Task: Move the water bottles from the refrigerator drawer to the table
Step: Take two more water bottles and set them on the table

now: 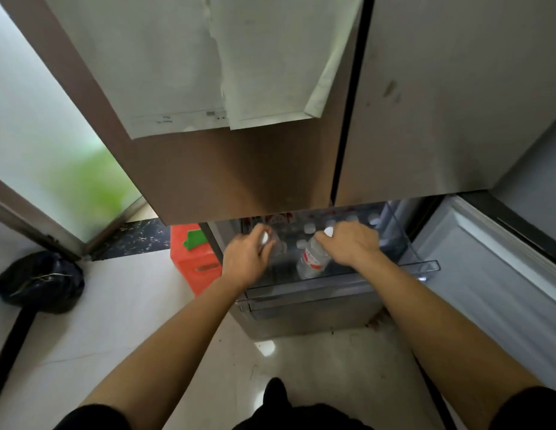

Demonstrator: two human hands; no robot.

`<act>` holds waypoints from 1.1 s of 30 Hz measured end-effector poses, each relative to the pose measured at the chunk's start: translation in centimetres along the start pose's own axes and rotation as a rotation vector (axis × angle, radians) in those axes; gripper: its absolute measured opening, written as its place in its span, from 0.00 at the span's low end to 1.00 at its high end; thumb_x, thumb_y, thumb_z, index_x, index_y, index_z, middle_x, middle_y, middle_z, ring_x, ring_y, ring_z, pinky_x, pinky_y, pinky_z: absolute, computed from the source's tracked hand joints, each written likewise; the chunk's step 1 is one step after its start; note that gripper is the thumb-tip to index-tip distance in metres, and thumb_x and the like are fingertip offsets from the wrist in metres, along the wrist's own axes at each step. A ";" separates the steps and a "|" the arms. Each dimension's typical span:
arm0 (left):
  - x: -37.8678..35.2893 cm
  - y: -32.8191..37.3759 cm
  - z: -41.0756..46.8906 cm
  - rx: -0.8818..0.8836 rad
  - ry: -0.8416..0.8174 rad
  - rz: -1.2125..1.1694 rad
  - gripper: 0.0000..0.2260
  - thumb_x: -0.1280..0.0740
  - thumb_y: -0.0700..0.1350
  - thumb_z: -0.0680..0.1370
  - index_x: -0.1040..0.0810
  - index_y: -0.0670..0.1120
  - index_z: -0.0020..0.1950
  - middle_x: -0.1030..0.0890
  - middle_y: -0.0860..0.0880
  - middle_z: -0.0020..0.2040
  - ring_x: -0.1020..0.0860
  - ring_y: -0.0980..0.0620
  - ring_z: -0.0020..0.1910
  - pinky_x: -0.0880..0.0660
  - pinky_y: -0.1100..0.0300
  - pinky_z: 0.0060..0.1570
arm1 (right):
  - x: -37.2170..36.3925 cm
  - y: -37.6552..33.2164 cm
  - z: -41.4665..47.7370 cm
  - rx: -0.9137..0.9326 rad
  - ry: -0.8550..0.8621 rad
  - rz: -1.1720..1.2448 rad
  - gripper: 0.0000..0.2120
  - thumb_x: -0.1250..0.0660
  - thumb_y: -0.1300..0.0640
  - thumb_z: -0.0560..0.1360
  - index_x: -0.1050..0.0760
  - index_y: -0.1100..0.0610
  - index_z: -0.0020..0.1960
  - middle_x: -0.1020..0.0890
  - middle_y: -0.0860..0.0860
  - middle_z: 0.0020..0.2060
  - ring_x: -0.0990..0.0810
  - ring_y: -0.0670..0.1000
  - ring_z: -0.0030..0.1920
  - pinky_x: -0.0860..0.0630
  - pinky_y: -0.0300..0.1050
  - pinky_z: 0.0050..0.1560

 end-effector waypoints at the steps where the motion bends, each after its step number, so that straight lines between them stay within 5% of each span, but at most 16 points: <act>1: -0.3 0.1 0.0 0.017 -0.058 -0.003 0.11 0.34 0.51 0.80 0.27 0.49 0.60 0.18 0.44 0.39 0.21 0.40 0.39 0.25 0.53 0.36 | -0.2 0.1 -0.3 0.025 0.003 -0.029 0.31 0.48 0.33 0.76 0.22 0.55 0.60 0.18 0.57 0.56 0.20 0.58 0.55 0.29 0.48 0.45; 4: -1.2 0.4 -0.2 0.033 -0.198 0.030 0.11 0.38 0.54 0.81 0.31 0.52 0.61 0.17 0.46 0.40 0.19 0.43 0.41 0.22 0.51 0.39 | -0.3 0.4 -1.1 0.066 0.017 -0.031 0.30 0.44 0.32 0.73 0.21 0.55 0.57 0.17 0.55 0.51 0.20 0.57 0.51 0.27 0.47 0.44; 9: -1.7 -0.3 0.5 0.091 -0.199 0.097 0.14 0.40 0.56 0.81 0.31 0.49 0.61 0.17 0.45 0.42 0.19 0.43 0.42 0.22 0.51 0.41 | -0.7 0.2 -1.2 0.078 0.035 -0.053 0.28 0.44 0.34 0.71 0.22 0.55 0.54 0.17 0.54 0.49 0.22 0.56 0.46 0.32 0.48 0.41; 12: -1.8 -1.7 0.4 0.247 -0.144 -0.018 0.16 0.36 0.59 0.77 0.28 0.49 0.56 0.17 0.45 0.44 0.18 0.42 0.42 0.20 0.49 0.41 | -1.8 0.3 -0.9 0.025 0.032 0.066 0.32 0.42 0.33 0.72 0.31 0.56 0.65 0.20 0.56 0.57 0.21 0.59 0.54 0.32 0.49 0.44; 16: -2.6 -3.1 -0.5 0.397 -0.080 -0.245 0.20 0.28 0.60 0.72 0.23 0.49 0.56 0.16 0.49 0.48 0.19 0.47 0.47 0.22 0.54 0.44 | -4.9 0.9 -0.3 -0.048 -0.224 0.493 0.45 0.28 0.29 0.63 0.36 0.49 0.72 0.25 0.51 0.65 0.24 0.56 0.64 0.26 0.50 0.59; 21: -3.9 -3.6 -1.4 0.411 -0.165 -0.213 0.35 0.27 0.67 0.66 0.28 0.51 0.67 0.28 0.45 0.62 0.27 0.45 0.60 0.26 0.52 0.59 | -6.6 1.1 -0.3 0.008 -0.202 0.799 0.27 0.19 0.44 0.64 0.28 0.43 0.57 0.22 0.40 0.48 0.23 0.44 0.50 0.28 0.37 0.49; 25: -4.5 -2.8 -0.9 0.424 -0.291 -0.394 0.35 0.24 0.57 0.70 0.35 0.48 0.71 0.27 0.46 0.68 0.27 0.45 0.65 0.30 0.55 0.61 | -6.7 1.1 0.6 -0.005 -0.184 0.934 0.23 0.20 0.48 0.67 0.25 0.45 0.58 0.19 0.42 0.51 0.21 0.47 0.57 0.24 0.45 0.57; 33: -0.9 0.7 -1.5 0.388 -0.016 -0.427 0.28 0.22 0.54 0.69 0.30 0.50 0.63 0.22 0.50 0.60 0.25 0.50 0.60 0.26 0.53 0.58 | -2.9 1.9 -0.4 0.104 0.044 0.845 0.13 0.24 0.45 0.70 0.21 0.46 0.51 0.16 0.45 0.46 0.19 0.49 0.50 0.22 0.46 0.51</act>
Point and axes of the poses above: each hand's wrist, its own z-axis towards the middle knuckle, its own x-axis out of the back of the hand, y = z × x, the point moved 2 cm from there along z, towards the middle knuckle
